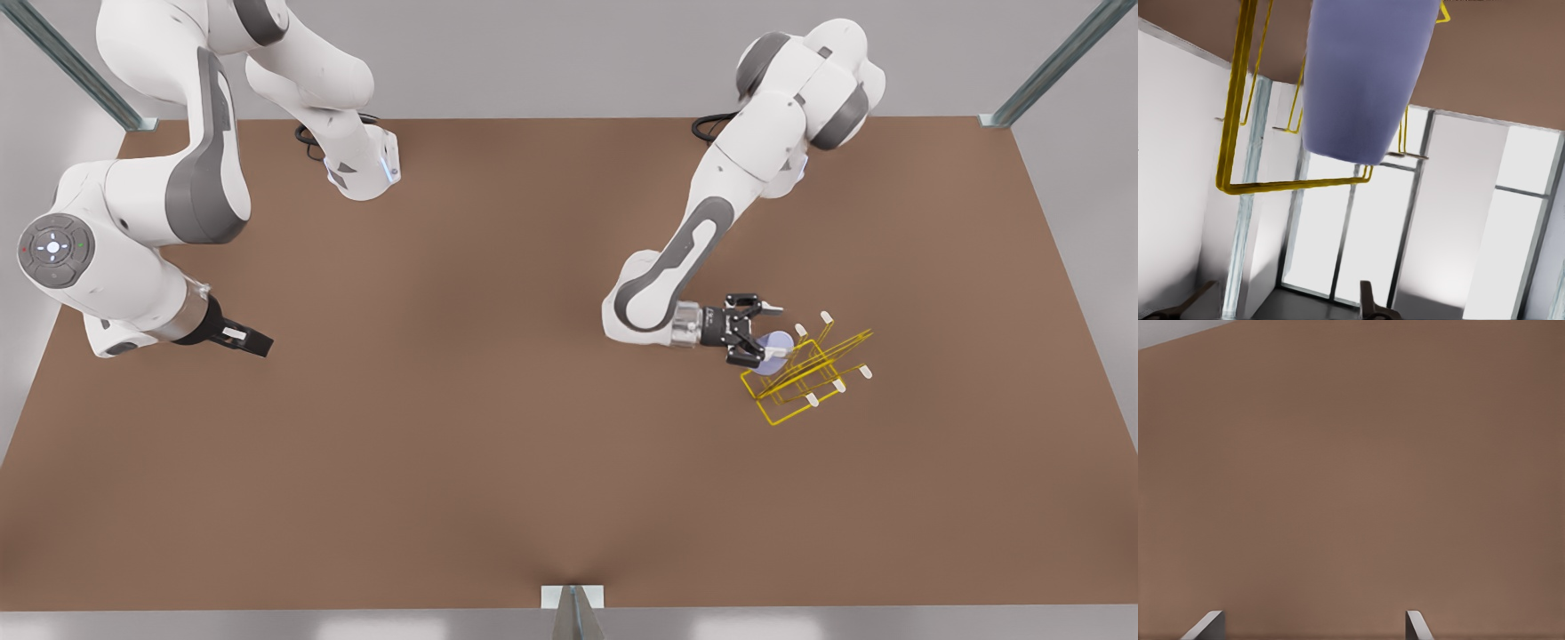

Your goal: Place the cup on the cup holder

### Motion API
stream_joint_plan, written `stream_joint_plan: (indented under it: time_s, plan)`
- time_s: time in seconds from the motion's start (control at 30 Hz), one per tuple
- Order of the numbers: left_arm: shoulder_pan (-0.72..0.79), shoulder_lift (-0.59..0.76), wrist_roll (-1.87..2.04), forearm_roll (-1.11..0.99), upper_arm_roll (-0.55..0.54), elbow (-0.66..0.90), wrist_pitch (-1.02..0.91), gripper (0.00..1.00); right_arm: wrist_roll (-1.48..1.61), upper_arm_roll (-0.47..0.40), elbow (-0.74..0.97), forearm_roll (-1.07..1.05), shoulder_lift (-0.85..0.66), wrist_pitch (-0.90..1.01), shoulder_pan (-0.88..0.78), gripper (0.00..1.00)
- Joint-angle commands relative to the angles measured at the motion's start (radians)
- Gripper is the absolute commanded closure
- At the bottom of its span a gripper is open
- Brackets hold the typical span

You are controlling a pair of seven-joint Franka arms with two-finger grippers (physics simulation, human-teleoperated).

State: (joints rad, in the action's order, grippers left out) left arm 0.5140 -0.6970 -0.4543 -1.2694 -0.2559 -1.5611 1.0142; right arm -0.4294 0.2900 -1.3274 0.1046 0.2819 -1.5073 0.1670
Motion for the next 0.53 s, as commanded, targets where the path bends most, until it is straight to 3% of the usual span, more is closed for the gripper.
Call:
stream_joint_plan:
  time_s: [0.0, 0.03, 0.07, 0.1, 0.17, 0.2, 0.27, 0.33, 0.5]
  plan:
    - [0.009, 0.03, -0.159, 0.139, -0.016, 0.346, -0.017, 0.0, -0.003, 0.0, 0.001, 0.0, -0.001, -0.002, 0.0, 0.0]
    - [-0.046, 0.024, -0.121, 0.424, -0.014, 0.588, 0.056, 0.0, -0.003, -0.009, 0.001, 0.0, -0.001, -0.002, -0.001, 0.0]
    - [-0.201, 0.027, 0.158, 0.884, -0.013, 0.648, 0.107, 0.0, 0.001, -0.014, 0.001, 0.0, -0.001, -0.004, -0.001, 0.0]
    - [-0.339, 0.028, 0.552, 1.206, -0.013, 0.648, 0.139, 0.0, 0.001, -0.014, 0.025, 0.01, 0.005, -0.01, -0.001, 0.0]
    - [-0.414, 0.106, 0.628, 1.208, -0.013, 0.665, 0.138, 0.0, -0.002, -0.032, 0.034, 0.01, 0.006, -0.008, -0.001, 0.0]
    - [-0.436, 0.232, 0.563, 1.205, 0.019, 0.651, 0.132, 0.0, -0.002, -0.031, 0.034, 0.003, 0.005, -0.005, -0.003, 0.0]
    - [-0.382, 0.523, 0.529, 1.208, 0.119, 0.357, 0.26, 0.0, -0.003, -0.028, 0.028, 0.006, 0.02, -0.01, -0.018, 0.0]
    - [-0.361, 0.625, 0.529, 1.21, 0.147, 0.197, 0.373, 0.0, -0.002, -0.028, 0.037, 0.01, 0.112, -0.018, -0.018, 0.0]
    - [-0.359, 0.631, 0.533, 1.21, 0.147, 0.196, 0.363, 0.0, -0.006, -0.028, 0.05, 0.009, 0.114, -0.037, -0.023, 0.0]
